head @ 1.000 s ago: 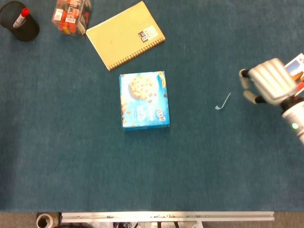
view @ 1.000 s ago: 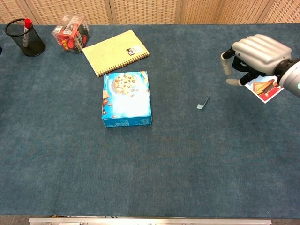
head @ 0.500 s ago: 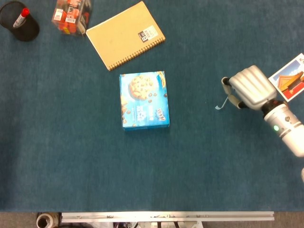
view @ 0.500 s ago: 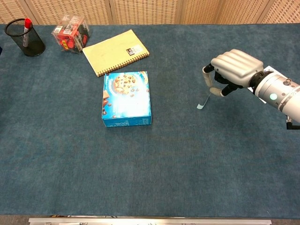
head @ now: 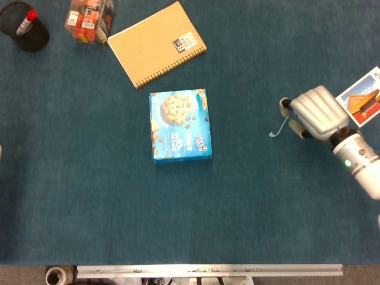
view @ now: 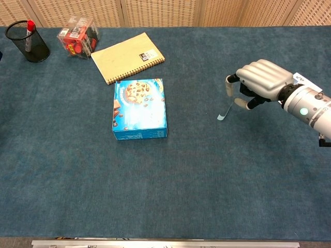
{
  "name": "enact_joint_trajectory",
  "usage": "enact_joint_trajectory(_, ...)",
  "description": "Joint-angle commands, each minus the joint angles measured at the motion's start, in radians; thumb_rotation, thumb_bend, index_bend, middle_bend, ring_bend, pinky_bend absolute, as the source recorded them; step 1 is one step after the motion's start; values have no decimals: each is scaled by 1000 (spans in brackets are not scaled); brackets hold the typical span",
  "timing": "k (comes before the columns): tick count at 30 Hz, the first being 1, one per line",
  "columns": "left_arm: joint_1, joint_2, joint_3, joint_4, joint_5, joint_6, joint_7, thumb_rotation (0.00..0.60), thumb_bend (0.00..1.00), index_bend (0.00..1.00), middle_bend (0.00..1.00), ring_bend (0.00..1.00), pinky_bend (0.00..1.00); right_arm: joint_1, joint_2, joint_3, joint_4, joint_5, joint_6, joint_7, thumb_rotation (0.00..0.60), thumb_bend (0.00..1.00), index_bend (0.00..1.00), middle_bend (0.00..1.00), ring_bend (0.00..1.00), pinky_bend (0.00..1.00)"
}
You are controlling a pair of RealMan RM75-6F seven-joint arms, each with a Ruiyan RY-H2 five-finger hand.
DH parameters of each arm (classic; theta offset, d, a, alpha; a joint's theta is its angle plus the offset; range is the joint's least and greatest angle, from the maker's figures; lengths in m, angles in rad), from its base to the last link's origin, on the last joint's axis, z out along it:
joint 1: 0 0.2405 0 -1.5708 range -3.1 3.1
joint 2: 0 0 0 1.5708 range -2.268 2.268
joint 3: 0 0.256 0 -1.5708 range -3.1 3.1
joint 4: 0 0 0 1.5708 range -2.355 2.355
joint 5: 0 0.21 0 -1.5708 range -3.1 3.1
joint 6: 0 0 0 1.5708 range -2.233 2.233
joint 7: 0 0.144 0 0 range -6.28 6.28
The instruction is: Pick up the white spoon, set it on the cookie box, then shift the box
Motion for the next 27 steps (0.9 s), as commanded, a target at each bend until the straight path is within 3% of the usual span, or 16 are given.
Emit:
enact_joint_trajectory(1,0,2,1,-4,-3,-2,3,600,325,84,235,246,310,2,-5,-7,10,-1,-5,-2,600,330,500,1000,1000,1000)
enact_joint_trajectory(27,1,11,14,-14,-15,-20,10,600,325,84,232,245,308,28,-76,-36,109,7,-48,-33,600,331,500,1000,1000,1000)
